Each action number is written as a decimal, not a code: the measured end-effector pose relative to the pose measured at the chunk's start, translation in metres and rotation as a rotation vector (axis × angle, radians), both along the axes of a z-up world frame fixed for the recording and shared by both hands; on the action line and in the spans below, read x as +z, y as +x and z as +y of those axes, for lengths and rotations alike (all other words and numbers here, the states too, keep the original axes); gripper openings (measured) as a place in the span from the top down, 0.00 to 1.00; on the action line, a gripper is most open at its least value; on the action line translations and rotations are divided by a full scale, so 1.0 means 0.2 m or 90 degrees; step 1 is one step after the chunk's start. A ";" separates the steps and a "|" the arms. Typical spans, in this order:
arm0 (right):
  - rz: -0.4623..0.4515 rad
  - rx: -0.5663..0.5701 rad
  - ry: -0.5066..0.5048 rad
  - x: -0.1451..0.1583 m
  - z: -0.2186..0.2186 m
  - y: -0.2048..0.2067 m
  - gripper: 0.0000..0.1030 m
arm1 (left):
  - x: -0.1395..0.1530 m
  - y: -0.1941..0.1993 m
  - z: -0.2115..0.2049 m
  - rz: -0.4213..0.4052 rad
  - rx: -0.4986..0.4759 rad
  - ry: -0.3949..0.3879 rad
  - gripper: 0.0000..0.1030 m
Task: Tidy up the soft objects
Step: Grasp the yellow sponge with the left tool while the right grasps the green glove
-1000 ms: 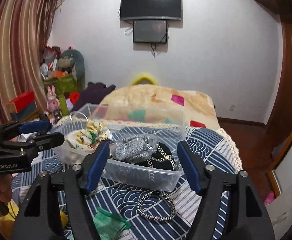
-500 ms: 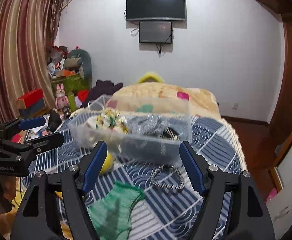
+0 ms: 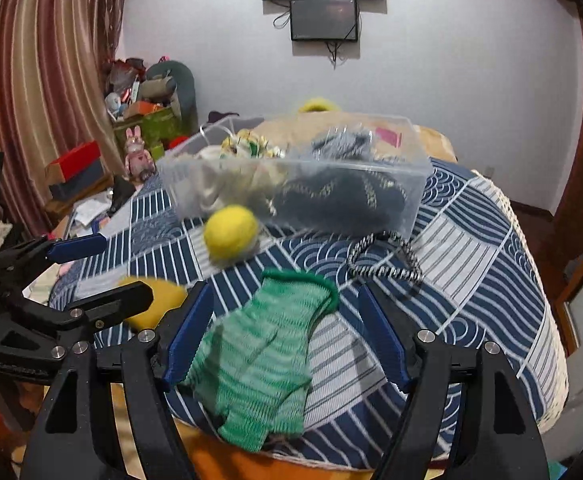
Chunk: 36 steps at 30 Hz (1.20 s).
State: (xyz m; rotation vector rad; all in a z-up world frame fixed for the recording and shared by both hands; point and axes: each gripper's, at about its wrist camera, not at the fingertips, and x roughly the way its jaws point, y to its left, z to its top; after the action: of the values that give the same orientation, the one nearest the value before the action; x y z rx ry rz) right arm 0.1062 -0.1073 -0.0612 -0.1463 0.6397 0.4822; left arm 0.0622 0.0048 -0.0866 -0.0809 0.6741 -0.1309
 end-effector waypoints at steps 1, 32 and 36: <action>0.003 0.002 -0.005 -0.01 0.00 -0.01 0.30 | -0.01 0.00 0.00 0.005 -0.001 -0.001 0.04; -0.013 0.019 0.046 0.09 -0.04 0.01 0.87 | 0.06 0.02 0.05 -0.038 -0.014 -0.032 0.37; -0.047 0.005 0.064 0.18 -0.05 0.06 0.87 | 0.16 0.07 0.09 -0.063 0.004 -0.042 0.37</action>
State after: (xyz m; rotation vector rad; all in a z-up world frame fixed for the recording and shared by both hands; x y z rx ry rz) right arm 0.1178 -0.1169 -0.0254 -0.0704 0.5415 0.5132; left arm 0.0768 0.0234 -0.0549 -0.1398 0.5699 -0.1499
